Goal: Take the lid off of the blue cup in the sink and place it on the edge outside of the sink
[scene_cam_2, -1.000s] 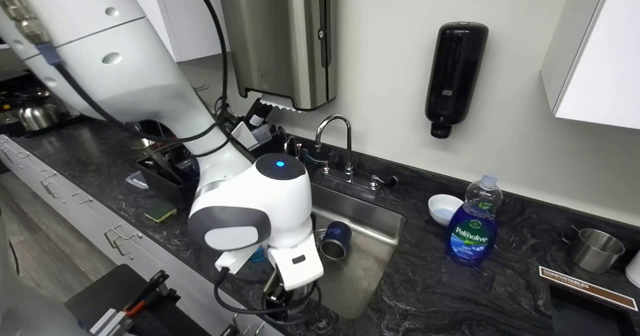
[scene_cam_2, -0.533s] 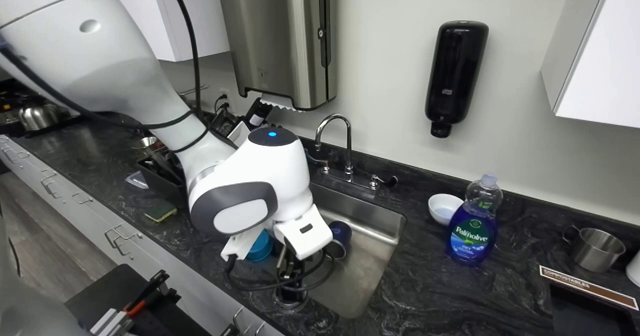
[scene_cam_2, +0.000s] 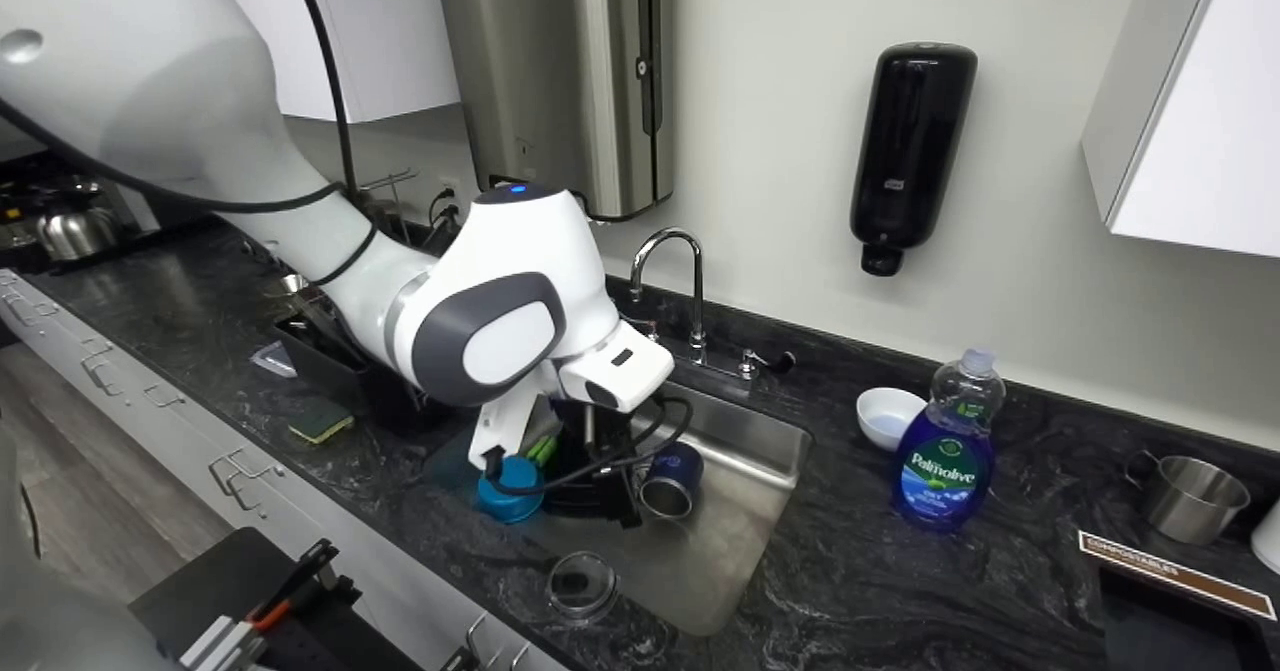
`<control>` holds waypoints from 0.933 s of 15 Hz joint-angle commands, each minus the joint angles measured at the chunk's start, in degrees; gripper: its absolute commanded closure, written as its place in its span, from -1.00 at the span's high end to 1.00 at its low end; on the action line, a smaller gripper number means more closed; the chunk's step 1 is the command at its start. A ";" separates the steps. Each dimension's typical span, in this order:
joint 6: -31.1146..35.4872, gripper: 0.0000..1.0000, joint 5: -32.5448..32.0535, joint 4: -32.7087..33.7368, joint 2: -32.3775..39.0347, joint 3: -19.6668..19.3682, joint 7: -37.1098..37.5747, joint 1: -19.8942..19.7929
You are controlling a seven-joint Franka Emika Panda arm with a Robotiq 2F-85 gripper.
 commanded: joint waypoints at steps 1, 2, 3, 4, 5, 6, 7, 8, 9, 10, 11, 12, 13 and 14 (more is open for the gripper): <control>-3.66 1.00 -2.31 2.96 -0.22 4.08 -1.14 -1.69; -4.13 1.00 -3.17 3.86 -0.01 4.78 -1.49 -1.57; -4.37 1.00 -4.50 4.89 0.43 5.50 -1.39 -1.46; -4.78 1.00 -5.28 5.78 0.70 6.05 -1.82 -1.25; -5.42 1.00 -6.68 6.55 0.81 6.66 -2.42 -1.03; -6.01 1.00 -9.42 7.43 1.15 7.34 -1.92 -1.07; -6.49 1.00 -11.99 8.33 1.63 7.88 -1.30 -1.04; -6.70 1.00 -14.43 9.30 2.32 8.27 -1.00 -0.83; -7.19 1.00 -16.16 10.27 3.15 8.47 -1.32 -0.47; -8.08 1.00 -16.29 11.49 4.36 8.63 -1.22 0.17; -9.41 1.00 -16.43 12.68 5.71 8.73 -0.74 0.70; -6.81 1.00 -14.84 9.90 2.87 7.90 -1.04 0.71; -7.45 1.00 -14.95 10.83 4.01 7.87 -1.02 1.19; -7.79 1.00 -14.96 11.53 4.91 7.75 -1.02 1.50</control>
